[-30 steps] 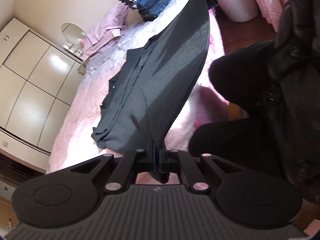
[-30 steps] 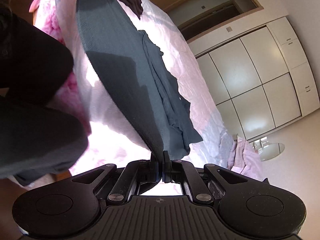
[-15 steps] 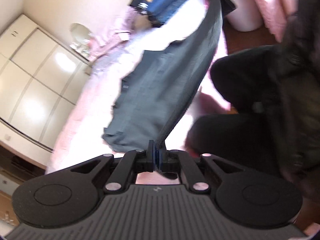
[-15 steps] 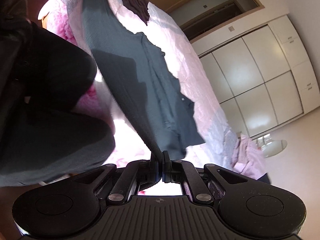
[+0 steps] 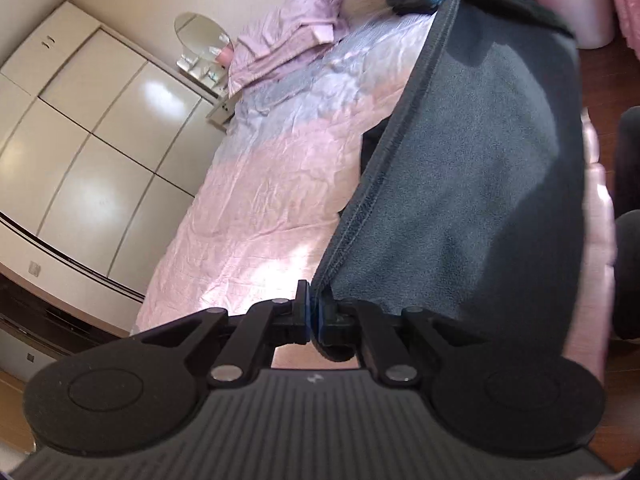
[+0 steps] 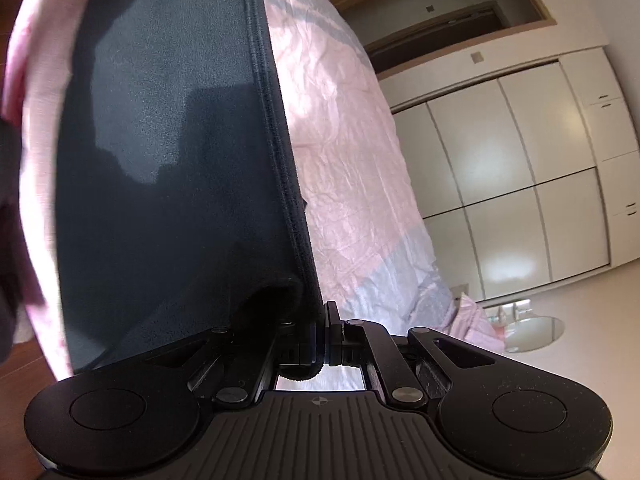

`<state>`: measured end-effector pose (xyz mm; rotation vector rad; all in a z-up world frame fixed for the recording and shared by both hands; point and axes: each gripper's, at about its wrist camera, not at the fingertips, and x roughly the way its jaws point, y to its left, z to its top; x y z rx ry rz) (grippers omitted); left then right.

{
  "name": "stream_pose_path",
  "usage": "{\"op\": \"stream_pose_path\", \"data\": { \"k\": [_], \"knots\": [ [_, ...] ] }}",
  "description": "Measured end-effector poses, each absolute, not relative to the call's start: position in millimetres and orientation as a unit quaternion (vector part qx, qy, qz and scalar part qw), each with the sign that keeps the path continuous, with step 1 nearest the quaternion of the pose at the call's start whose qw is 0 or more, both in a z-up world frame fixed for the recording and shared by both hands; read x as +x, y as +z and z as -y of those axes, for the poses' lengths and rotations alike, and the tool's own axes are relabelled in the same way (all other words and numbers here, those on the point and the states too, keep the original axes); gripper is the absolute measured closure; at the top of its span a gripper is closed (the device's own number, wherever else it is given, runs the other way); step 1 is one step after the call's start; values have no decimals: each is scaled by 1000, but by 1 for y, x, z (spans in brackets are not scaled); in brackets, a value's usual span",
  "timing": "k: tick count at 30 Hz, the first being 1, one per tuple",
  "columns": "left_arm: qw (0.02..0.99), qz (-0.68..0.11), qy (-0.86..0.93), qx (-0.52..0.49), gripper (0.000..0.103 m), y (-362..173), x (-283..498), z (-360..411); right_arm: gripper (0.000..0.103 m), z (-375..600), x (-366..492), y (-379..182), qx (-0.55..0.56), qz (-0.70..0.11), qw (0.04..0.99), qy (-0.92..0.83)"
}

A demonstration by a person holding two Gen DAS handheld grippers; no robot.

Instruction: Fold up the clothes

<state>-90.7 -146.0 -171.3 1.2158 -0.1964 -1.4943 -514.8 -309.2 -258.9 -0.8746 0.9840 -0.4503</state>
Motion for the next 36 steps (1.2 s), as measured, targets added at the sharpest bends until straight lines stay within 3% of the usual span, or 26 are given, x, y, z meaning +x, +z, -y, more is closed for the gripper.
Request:
{"op": "stream_pose_path", "data": {
  "k": [8, 17, 20, 21, 23, 24, 25, 28, 32, 36],
  "knots": [
    [547, 16, -633, 547, 100, -239, -35, 280, 102, 454, -438, -311, -333, -498, 783, -169],
    [547, -60, -639, 538, 98, -301, 8, 341, 101, 547, -382, -363, -259, -520, 801, -147],
    [562, -81, -637, 521, 91, -308, 17, 346, 101, 566, -375, -377, -204, -510, 822, -151],
    [571, -87, -636, 512, 88, -307, 21, 346, 97, 572, -376, -376, -183, -503, 830, -158],
    [588, -98, -633, 495, 66, -305, 28, 345, 74, 569, -386, -371, -140, -480, 847, -183],
    [596, -109, -633, 481, 64, -301, 35, 346, 51, 570, -395, -366, -103, -463, 857, -200],
    [608, -121, -633, 464, 60, -296, 43, 347, 40, 579, -404, -357, -58, -444, 868, -216],
    [645, -154, -625, 413, 57, -277, 63, 348, 31, 593, -429, -338, 50, -388, 887, -246],
    [678, -196, -612, 358, 63, -257, 84, 342, 29, 600, -456, -322, 171, -326, 888, -275],
    [685, -183, -608, 356, 65, -246, 77, 331, 27, 610, -481, -313, 287, -255, 882, -275]
  ]
}}
